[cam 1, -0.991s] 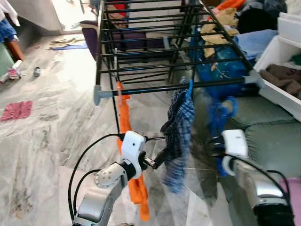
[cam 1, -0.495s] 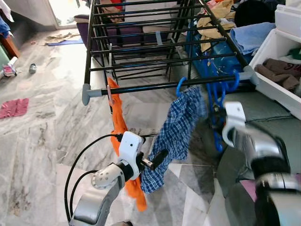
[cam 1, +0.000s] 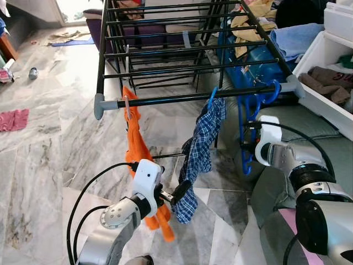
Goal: Hang hanger
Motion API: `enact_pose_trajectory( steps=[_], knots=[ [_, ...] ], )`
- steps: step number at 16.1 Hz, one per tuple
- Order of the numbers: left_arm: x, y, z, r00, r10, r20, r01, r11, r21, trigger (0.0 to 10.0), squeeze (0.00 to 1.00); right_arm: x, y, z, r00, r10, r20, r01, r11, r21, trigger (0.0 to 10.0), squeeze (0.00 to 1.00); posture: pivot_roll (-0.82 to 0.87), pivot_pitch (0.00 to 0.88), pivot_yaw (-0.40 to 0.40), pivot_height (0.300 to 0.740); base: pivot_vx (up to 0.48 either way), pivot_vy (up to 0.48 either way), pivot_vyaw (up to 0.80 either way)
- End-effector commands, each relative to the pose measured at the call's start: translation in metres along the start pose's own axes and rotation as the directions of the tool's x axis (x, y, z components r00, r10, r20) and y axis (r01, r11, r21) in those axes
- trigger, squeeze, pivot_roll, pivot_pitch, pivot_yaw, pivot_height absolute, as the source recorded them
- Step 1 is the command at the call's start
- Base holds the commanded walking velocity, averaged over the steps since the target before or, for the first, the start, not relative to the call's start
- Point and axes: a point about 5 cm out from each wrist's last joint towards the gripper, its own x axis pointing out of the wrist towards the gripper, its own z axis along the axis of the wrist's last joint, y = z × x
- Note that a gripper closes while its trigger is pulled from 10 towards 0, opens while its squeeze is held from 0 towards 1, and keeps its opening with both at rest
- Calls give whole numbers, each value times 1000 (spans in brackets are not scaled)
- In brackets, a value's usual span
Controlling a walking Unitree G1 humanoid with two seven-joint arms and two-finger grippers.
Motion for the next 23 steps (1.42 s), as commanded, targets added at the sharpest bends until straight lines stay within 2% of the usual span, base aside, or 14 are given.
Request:
enact_pose_trajectory(
  steps=[1, 6, 12, 14, 16, 17, 20, 23],
  knots=[
    [-3, 1, 2, 1000, 3, -6, -3, 1000, 15, 10000, 0, 2, 2, -3, 1000, 15, -16, -15, 1000, -7, 10000, 0, 92, 138, -28, 740, 0, 0, 0],
    [-14, 8, 1, 999, 33, -40, -32, 999, 35, 10000, 0, 8, -6, -25, 997, -24, -68, 17, 994, -106, 10000, 0, 138, 141, -19, 740, 0, 0, 0],
    [-18, 12, 4, 998, 36, -52, -33, 997, 64, 10000, 0, 10, -12, -41, 995, -60, -84, 47, 988, -146, 10000, 0, 164, 139, -2, 740, 0, 0, 0],
    [-17, 10, 17, 999, 31, 21, -32, 998, 62, 10000, 0, 8, -16, -28, 995, -94, 14, 95, 971, -218, 10000, 0, 162, 134, -4, 740, 0, 0, 0],
    [-15, 10, 27, 996, 41, 78, -43, 999, 28, 10000, 0, 6, -16, -14, 989, -83, 120, 103, 979, -173, 10000, 0, 133, 124, -5, 740, 0, 0, 0],
    [-14, 8, 29, 995, 35, 96, -37, 999, 15, 10000, 0, 6, -14, -17, 988, -70, 140, 93, 982, -165, 10000, 0, 117, 122, -1, 740, 0, 0, 0],
    [-12, 6, 32, 992, 16, 123, -16, 1000, -6, 10000, 0, -2, -9, -49, 980, -84, 183, 107, 987, -121, 10000, 0, 67, 114, 12, 740, 0, 0, 0],
    [-10, 9, 32, 992, 7, 129, -4, 1000, -21, 10000, 0, -26, 0, -87, 979, -106, 177, 116, 992, -48, 10000, 0, 18, 102, 28, 740, 0, 0, 0]
  ],
)
